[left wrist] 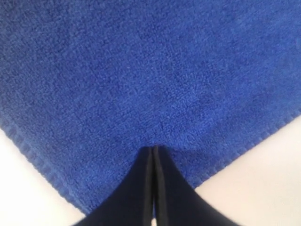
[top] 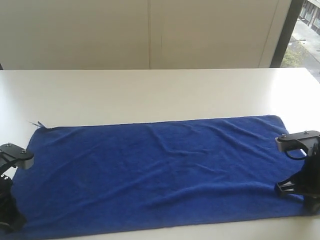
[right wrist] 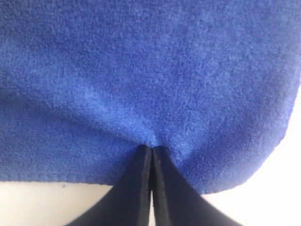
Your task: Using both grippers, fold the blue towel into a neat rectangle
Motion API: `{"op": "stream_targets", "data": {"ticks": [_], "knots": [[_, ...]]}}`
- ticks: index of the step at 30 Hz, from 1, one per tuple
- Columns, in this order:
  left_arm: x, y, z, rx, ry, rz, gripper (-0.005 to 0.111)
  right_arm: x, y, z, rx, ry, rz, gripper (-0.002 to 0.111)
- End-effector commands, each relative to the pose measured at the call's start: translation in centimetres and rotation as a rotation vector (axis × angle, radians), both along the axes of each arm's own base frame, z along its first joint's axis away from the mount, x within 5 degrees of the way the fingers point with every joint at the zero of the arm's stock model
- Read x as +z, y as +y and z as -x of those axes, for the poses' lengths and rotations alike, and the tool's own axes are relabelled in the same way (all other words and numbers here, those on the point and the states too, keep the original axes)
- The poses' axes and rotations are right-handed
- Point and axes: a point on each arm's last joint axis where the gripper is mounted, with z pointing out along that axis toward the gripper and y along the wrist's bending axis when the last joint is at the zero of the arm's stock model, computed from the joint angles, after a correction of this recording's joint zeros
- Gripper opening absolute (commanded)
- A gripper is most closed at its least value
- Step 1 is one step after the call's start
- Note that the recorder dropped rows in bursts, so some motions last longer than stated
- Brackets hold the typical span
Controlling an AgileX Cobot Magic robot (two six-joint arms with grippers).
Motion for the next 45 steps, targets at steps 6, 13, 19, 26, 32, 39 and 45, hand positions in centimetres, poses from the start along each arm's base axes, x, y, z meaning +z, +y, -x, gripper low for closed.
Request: {"op": "stream_targets", "data": {"ticks": [6, 13, 19, 26, 32, 39, 45], "knots": [[4.0, -0.3, -0.2, 0.014, -0.149, 0.04, 0.0, 2.7, -0.2, 0.1, 0.007, -0.076, 0.031, 0.0], [8.6, -1.1, -4.3, 0.125, -0.458, 0.142, 0.0, 9.0, -0.5, -3.5, -0.001, -0.424, 0.061, 0.0], [10.0, -1.1, -8.6, 0.131, -0.496, 0.145, 0.0, 8.9, -1.2, -7.9, 0.017, -0.416, 0.068, 0.0], [7.6, 0.2, -15.2, 0.116, -0.39, 0.088, 0.0, 8.4, -3.2, -14.3, 0.055, -0.383, 0.039, 0.0], [4.4, 0.2, -18.3, 0.108, -0.34, 0.056, 0.0, 7.1, -5.3, -17.9, 0.036, -0.391, -0.14, 0.0], [1.1, 0.6, -19.1, 0.077, -0.294, -0.003, 0.0, 3.7, -5.7, -19.9, 0.043, -0.372, -0.17, 0.0], [0.1, 0.7, -19.4, 0.076, -0.303, -0.013, 0.0, 1.0, -6.2, -20.4, 0.058, -0.34, -0.136, 0.0]]}}
